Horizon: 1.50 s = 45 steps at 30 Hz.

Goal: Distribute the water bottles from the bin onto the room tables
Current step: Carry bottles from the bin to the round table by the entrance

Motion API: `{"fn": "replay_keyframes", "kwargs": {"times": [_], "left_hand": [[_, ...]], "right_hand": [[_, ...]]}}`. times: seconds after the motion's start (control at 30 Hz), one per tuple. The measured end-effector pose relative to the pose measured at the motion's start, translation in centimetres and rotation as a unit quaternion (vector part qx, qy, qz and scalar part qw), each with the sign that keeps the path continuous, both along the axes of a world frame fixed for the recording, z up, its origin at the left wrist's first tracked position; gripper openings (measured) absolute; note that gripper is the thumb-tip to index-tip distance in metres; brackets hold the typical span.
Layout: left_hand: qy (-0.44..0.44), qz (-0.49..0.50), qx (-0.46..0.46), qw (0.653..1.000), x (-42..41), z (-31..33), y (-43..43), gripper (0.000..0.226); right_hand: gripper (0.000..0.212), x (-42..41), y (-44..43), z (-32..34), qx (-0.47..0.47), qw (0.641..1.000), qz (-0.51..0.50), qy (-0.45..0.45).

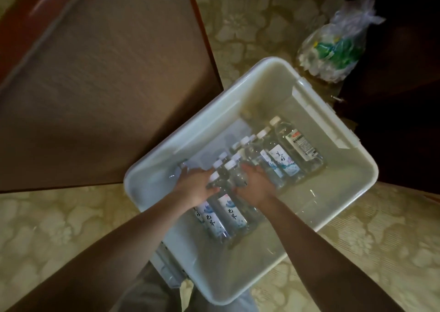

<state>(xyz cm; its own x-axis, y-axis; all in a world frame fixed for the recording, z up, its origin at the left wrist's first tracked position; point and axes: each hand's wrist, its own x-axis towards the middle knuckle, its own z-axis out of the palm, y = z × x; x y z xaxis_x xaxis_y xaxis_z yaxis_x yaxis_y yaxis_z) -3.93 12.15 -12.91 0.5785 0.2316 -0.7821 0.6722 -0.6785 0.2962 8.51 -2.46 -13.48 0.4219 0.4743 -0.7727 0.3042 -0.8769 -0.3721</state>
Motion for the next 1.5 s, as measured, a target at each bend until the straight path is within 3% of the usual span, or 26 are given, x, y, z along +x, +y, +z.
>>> {"fn": "replay_keyframes", "kwargs": {"times": [0.17, 0.33, 0.63, 0.87, 1.1, 1.23, 1.3, 1.5], "left_hand": [[-0.016, 0.046, -0.001, 0.999, 0.3, -1.4, -0.1, 0.056], [-0.021, 0.125, -0.060, 0.990, 0.4, -1.7, -0.2, 0.046], [-0.068, 0.269, -0.210, 0.938, -0.3, 0.1, -1.2, 0.038], [-0.145, 0.306, -0.234, 0.911, -1.3, 3.0, -1.6, 0.029], [-0.259, 0.407, -0.238, 0.843, -1.8, 8.1, 0.4, 0.019], [-0.316, 0.467, -0.219, 0.796, -2.9, 11.7, 1.6, 0.014], [-0.331, 0.496, -0.216, 0.774, -4.0, 13.2, 2.1, 0.013], [-0.366, 0.524, -0.196, 0.744, -9.6, 16.9, 2.6, 0.017]], "right_hand": [[0.071, 0.6, -0.1, -0.5, -0.012, 0.999, 0.029, -0.011], [0.082, 1.2, -0.1, -0.2, 0.008, 1.000, 0.009, 0.019], [0.080, 2.2, -1.1, 1.4, 0.057, 0.995, -0.048, 0.070], [0.083, 2.1, -1.8, 3.5, 0.094, 0.989, -0.067, 0.089], [0.079, 2.1, -0.2, 8.2, 0.176, 0.966, -0.141, 0.128], [0.056, 0.7, 1.8, 11.4, 0.224, 0.953, -0.145, 0.141], [0.059, -0.5, 2.7, 12.9, 0.235, 0.946, -0.167, 0.147], [0.054, -4.9, 4.4, 16.6, 0.250, 0.941, -0.164, 0.159]]}}
